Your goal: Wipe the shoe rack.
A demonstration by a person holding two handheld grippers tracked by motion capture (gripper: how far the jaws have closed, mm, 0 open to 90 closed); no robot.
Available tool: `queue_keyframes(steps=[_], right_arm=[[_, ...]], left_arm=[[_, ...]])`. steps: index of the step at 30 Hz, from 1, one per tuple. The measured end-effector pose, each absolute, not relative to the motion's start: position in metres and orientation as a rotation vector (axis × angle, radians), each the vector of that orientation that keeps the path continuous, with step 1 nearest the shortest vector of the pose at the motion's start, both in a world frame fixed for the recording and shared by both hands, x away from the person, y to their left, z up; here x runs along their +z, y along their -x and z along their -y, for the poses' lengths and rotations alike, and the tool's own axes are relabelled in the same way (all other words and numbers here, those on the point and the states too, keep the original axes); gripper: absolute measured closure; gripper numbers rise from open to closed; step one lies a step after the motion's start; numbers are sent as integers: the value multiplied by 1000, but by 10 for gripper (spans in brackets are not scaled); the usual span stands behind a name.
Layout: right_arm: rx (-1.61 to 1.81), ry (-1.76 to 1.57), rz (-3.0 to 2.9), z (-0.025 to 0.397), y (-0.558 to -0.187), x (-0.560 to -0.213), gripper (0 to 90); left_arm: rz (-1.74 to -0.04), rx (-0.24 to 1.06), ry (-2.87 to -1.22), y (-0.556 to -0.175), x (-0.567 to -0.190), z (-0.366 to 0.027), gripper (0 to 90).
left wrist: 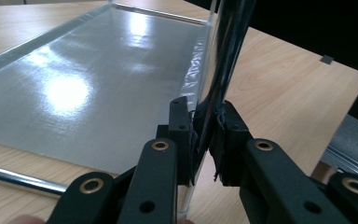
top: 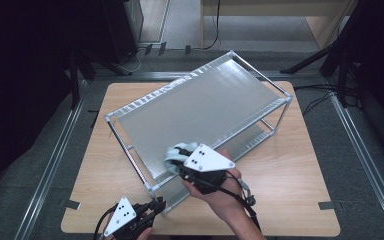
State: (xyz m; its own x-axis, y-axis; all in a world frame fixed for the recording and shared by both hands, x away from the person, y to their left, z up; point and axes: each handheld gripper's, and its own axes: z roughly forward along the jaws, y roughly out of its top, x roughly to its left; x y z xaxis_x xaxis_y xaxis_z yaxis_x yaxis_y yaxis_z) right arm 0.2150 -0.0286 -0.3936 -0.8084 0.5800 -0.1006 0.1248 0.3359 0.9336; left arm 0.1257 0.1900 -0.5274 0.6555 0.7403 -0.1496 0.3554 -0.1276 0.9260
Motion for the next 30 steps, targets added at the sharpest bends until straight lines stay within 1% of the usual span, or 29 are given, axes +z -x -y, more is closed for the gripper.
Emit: queue_keyframes(steps=[2, 5, 10, 14, 19, 22, 26, 28, 29, 30], right_arm=[[1462, -612, -2195, 24, -214, -395, 752], [1473, -664, -2208, 29, -223, -397, 753], [1400, -773, -2159, 49, -240, -399, 795], [1379, -863, -2098, 72, -252, -401, 796], [1292, -989, -1989, 111, -268, -397, 809], [1259, -1067, -1931, 137, -277, -395, 810], [1226, -1146, -1863, 169, -288, -394, 808], [1218, -1178, -1831, 182, -295, -394, 780], [1215, -1201, -1818, 188, -298, -394, 718], [1194, -1231, -1787, 193, -301, -393, 620]], left_arm=[[-890, 415, -1732, -126, -527, -191, 797], [-874, 419, -1747, -125, -527, -192, 799], [-861, 396, -1748, -126, -527, -195, 798], [-853, 392, -1749, -126, -527, -197, 798], [-833, 385, -1758, -125, -528, -202, 799], [-787, 371, -1782, -126, -527, -210, 801], [-797, 362, -1775, -129, -527, -221, 800], [-801, 361, -1775, -129, -527, -223, 799], [-803, 360, -1773, -129, -527, -223, 799], [-806, 360, -1772, -129, -527, -223, 798]])
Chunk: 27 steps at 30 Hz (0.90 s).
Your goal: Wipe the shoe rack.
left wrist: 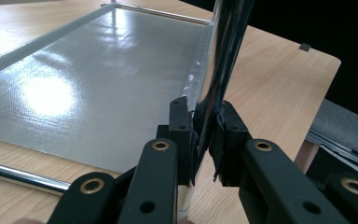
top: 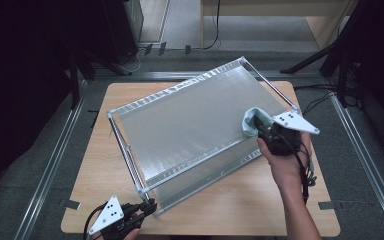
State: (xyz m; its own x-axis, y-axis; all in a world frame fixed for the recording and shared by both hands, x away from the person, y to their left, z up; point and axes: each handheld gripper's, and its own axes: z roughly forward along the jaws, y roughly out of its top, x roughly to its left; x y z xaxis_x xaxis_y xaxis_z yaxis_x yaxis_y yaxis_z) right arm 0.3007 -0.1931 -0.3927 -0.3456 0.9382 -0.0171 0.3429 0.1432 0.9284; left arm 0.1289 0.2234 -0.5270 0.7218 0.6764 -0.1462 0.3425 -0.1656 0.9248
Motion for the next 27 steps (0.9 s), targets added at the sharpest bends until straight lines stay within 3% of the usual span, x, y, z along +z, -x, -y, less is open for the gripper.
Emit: queue_keyframes(steps=[2, 3, 7, 9, 17, 27], right_arm=[[1174, -1275, -1728, 201, -303, -389, 477], [1196, -1271, -1711, 205, -302, -386, 477], [1208, -1173, -1754, 207, -299, -384, 740], [1159, -1189, -1771, 208, -303, -387, 814], [1138, -1304, -1650, 226, -314, -391, 837], [1285, -1126, -1831, 154, -272, -401, 838]], left_arm=[[-809, 359, -1765, -129, -527, -224, 798], [-811, 356, -1762, -129, -527, -224, 797], [-813, 356, -1757, -129, -528, -223, 796], [-814, 358, -1759, -129, -528, -223, 796], [-825, 362, -1753, -129, -528, -223, 796], [-818, 347, -1749, -127, -529, -206, 792]])
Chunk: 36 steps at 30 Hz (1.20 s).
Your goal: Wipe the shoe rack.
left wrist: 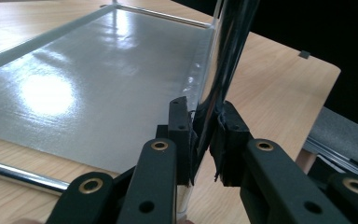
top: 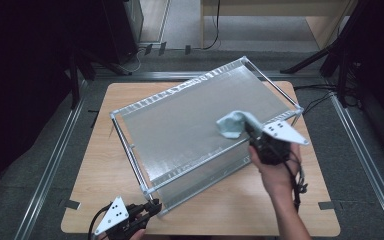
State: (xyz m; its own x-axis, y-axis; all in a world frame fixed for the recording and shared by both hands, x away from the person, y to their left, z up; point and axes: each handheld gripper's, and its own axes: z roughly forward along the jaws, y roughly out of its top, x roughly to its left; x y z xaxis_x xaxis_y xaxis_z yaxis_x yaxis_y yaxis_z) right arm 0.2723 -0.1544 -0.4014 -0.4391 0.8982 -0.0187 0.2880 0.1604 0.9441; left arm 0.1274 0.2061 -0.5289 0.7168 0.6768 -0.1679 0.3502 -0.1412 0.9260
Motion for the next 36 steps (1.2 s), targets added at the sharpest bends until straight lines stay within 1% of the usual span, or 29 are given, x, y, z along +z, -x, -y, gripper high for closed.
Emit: queue_keyframes(steps=[5, 10, 13, 15, 19, 24, 28, 32, 36], right_arm=[[1406, -1003, -1978, 100, -238, -405, 838], [1506, -832, -2138, 49, -199, -403, 835], [1516, -758, -2179, 34, -186, -402, 834], [1519, -744, -2175, 37, -188, -402, 833], [1483, -827, -2099, 63, -205, -403, 832], [1476, -1009, -1925, 128, -228, -405, 828], [1402, -1149, -1805, 175, -251, -401, 827], [1319, -1243, -1726, 215, -277, -397, 826], [1285, -1341, -1638, 249, -291, -393, 823]], left_arm=[[-815, 337, -1744, -126, -529, -197, 791], [-846, 335, -1718, -125, -531, -193, 784], [-842, 343, -1727, -125, -530, -193, 787], [-841, 354, -1731, -125, -530, -192, 789], [-837, 355, -1738, -125, -529, -193, 790], [-827, 352, -1743, -125, -530, -195, 791], [-827, 354, -1741, -126, -530, -195, 792], [-833, 360, -1743, -126, -530, -195, 792], [-845, 358, -1734, -126, -530, -197, 790]])
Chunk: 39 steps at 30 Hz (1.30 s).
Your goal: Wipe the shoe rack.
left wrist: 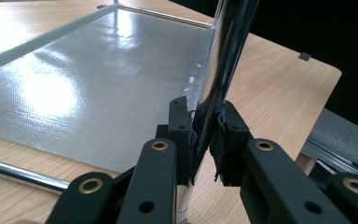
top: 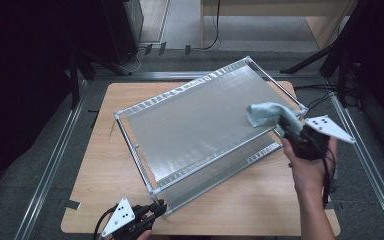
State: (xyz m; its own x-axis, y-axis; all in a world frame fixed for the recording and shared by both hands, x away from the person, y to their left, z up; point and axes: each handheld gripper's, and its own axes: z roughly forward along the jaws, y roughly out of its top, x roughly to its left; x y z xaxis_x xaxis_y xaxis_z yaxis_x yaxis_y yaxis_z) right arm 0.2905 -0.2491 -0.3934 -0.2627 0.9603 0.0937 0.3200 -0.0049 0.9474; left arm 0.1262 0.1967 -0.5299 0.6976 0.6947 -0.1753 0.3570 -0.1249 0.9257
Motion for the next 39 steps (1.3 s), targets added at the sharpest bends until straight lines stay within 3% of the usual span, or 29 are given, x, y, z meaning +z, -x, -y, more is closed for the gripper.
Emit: queue_keyframes(steps=[5, 10, 21, 27, 31, 34, 39], right_arm=[[1270, -1364, -1551, 277, -280, -394, 815], [1226, -1425, -1517, 290, -271, -421, 814], [993, -1489, -1791, 265, -285, -502, 808], [1021, -1450, -1815, 247, -293, -503, 783], [1016, -1512, -1727, 247, -302, -506, 681], [1022, -1476, -1760, 241, -304, -507, 667], [1031, -1402, -1839, 229, -307, -512, 770]], left_arm=[[-853, 362, -1727, -125, -530, -196, 789], [-851, 363, -1731, -126, -530, -196, 790], [-858, 372, -1730, -128, -530, -200, 791], [-854, 358, -1726, -128, -530, -201, 789], [-852, 339, -1722, -129, -530, -203, 782], [-847, 334, -1719, -129, -530, -204, 777], [-845, 351, -1730, -128, -530, -203, 785]])
